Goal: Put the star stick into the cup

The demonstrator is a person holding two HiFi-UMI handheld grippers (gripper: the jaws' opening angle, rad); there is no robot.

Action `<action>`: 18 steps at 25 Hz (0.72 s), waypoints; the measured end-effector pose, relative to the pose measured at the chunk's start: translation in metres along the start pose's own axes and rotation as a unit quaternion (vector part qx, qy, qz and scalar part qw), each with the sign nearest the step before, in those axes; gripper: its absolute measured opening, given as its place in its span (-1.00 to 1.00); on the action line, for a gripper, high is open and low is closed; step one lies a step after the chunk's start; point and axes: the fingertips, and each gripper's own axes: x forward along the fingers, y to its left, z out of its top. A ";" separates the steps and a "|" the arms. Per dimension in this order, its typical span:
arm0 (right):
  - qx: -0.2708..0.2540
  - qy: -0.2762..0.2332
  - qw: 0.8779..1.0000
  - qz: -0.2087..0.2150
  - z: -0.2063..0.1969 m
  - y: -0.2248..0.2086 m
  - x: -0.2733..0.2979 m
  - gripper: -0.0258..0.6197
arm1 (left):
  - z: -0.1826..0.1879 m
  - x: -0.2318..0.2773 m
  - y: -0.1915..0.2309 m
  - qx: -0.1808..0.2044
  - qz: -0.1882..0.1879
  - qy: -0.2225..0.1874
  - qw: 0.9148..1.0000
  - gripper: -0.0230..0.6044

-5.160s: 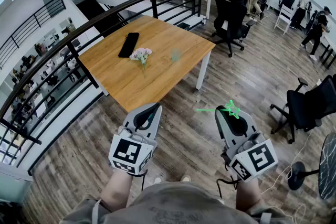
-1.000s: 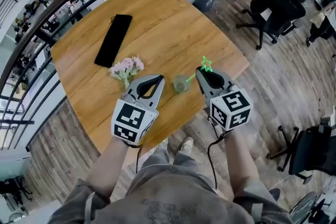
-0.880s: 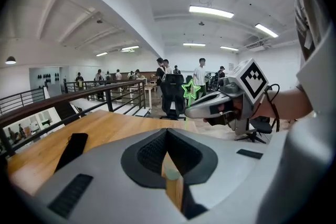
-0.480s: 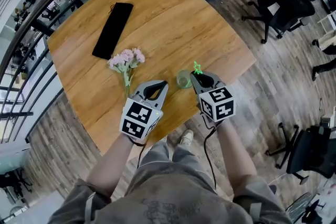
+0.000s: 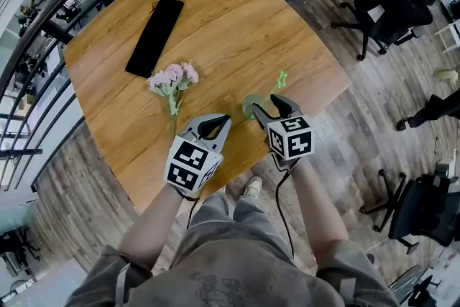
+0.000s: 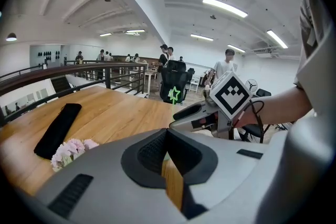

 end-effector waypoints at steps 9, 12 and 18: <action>0.025 -0.013 1.000 -0.013 -0.002 -0.006 -0.018 -0.16 | 0.000 -0.005 0.003 0.003 0.008 -0.005 1.000 -0.88; 0.017 -0.030 0.999 -0.008 0.014 0.001 -0.035 -0.23 | 0.010 -0.012 0.005 0.009 0.013 -0.015 1.000 -0.88; -0.012 -0.079 0.997 0.006 0.055 0.020 -0.079 -0.47 | 0.044 -0.032 0.004 0.034 0.024 -0.050 0.998 -0.88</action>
